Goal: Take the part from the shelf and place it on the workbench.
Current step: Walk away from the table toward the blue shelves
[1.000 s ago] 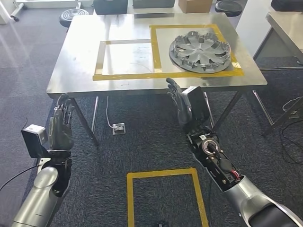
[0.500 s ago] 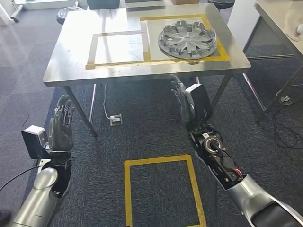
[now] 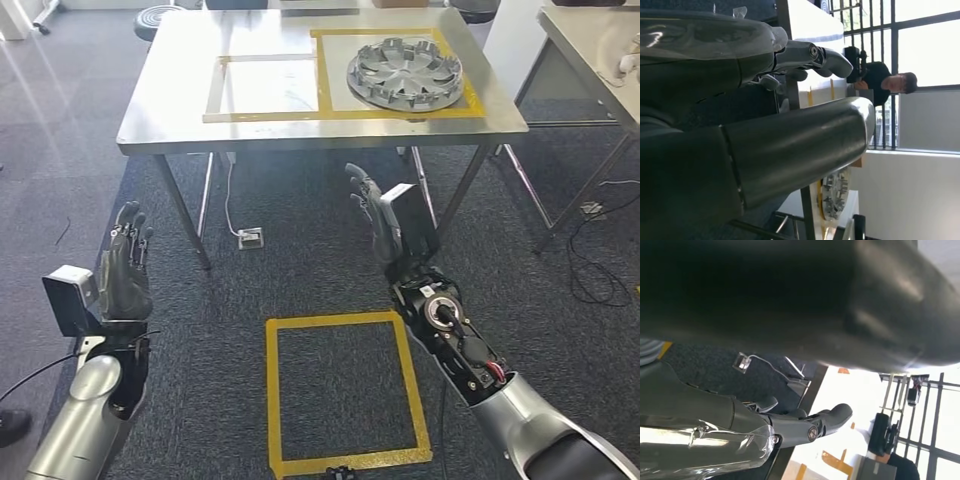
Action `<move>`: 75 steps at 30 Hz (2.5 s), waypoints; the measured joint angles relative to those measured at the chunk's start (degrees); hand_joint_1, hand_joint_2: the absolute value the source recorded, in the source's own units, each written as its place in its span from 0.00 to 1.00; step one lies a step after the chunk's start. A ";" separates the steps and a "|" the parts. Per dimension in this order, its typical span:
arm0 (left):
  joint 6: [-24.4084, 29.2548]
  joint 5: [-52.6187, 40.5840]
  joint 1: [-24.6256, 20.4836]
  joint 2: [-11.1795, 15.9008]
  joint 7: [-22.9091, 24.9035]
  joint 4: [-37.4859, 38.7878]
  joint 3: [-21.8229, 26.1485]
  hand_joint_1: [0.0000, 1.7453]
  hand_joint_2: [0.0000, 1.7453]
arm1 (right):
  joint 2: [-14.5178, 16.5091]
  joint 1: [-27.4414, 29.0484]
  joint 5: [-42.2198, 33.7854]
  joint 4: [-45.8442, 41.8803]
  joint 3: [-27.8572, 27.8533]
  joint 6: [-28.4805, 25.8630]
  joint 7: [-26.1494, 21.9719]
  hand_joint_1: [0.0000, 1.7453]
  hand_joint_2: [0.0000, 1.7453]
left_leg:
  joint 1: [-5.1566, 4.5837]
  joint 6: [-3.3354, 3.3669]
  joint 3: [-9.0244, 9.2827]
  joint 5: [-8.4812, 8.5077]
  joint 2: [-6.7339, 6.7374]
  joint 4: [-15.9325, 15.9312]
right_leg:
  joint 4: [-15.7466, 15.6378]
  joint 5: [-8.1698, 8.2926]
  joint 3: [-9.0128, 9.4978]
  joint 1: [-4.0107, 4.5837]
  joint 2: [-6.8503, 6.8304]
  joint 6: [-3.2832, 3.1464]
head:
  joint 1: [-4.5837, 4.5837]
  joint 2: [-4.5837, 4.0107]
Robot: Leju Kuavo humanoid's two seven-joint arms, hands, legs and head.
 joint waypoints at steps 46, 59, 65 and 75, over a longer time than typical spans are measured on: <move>1.83 1.60 1.42 1.56 1.32 -1.64 -0.36 0.00 0.00 | 0.01 -0.95 -1.01 0.60 0.20 2.03 -0.27 0.00 0.00 | 0.52 -3.34 -9.72 -6.72 0.12 17.27 | -16.50 5.32 10.65 0.71 0.76 -3.49 | -0.05 0.00; 1.34 1.58 1.12 1.60 1.14 -1.76 -0.47 0.00 0.00 | -0.01 -0.23 -1.82 0.58 0.40 1.37 -0.21 0.00 0.00 | 1.35 -1.64 -2.35 1.48 -0.22 1.15 | -8.84 1.84 5.64 0.40 2.82 -0.40 | -0.24 0.00; 1.20 1.56 1.41 1.57 1.00 -1.75 -0.48 0.00 0.00 | -0.01 0.07 -1.85 0.60 0.46 1.35 -0.22 0.00 0.00 | 0.97 -1.58 -2.10 1.17 3.27 1.19 | -5.73 2.11 5.32 0.20 -0.61 -0.25 | 1.61 0.00; 1.17 1.53 1.24 1.82 0.85 -1.85 -0.48 0.00 0.00 | 0.04 -0.37 -1.85 0.45 0.59 1.43 -0.22 0.00 0.00 | 0.68 -3.81 -6.34 -5.16 1.11 11.71 | -15.93 5.41 10.10 0.74 0.17 -3.41 | 0.46 0.00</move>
